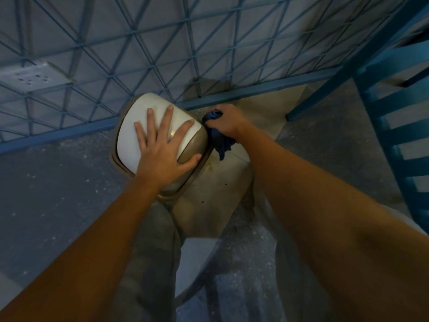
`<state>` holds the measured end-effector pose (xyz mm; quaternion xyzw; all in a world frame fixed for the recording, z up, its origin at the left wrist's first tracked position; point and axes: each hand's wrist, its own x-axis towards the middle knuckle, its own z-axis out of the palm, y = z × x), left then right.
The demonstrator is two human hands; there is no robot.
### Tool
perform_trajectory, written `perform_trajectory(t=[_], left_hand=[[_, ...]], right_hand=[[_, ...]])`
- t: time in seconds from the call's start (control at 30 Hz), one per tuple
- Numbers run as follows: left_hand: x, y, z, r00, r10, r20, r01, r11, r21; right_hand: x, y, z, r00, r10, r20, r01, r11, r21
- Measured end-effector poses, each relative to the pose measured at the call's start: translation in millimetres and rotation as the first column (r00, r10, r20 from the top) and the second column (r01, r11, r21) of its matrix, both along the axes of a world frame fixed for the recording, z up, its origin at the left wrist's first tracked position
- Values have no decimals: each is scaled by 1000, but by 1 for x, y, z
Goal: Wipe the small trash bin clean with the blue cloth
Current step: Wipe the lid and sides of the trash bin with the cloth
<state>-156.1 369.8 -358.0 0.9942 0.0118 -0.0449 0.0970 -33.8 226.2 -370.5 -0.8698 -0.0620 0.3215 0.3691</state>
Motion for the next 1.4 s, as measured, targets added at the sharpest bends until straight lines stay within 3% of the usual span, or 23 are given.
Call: perform_trajectory(t=[0.3,0.57,0.8,0.97,1.27,1.4], left_hand=[[1,0,-3,999,23,44,-22,1000,-13],[0,1,-5,998,6,59,-3,999,-37],[1,3,-6,998,-8,59,9,1000,-20],[1,2,-5,999,12,52,-11,1000,-27],[1,2,-6,997,-11,73,14,999,-40],[2,3,-7,996,-25,84,28,999,-36]], right_hand=[[-13,-14,13,973,232,-2,-229,959,-169],[-25,-18,10,996,78,40,-74,992,-106],[9,13,20,957,250,145,-221,956,-192],[12,19,22,948,290,134,-259,943,-209],[-20,-19,5,997,75,10,-74,990,-117],[-11,-14,5,985,169,28,-163,975,-150]])
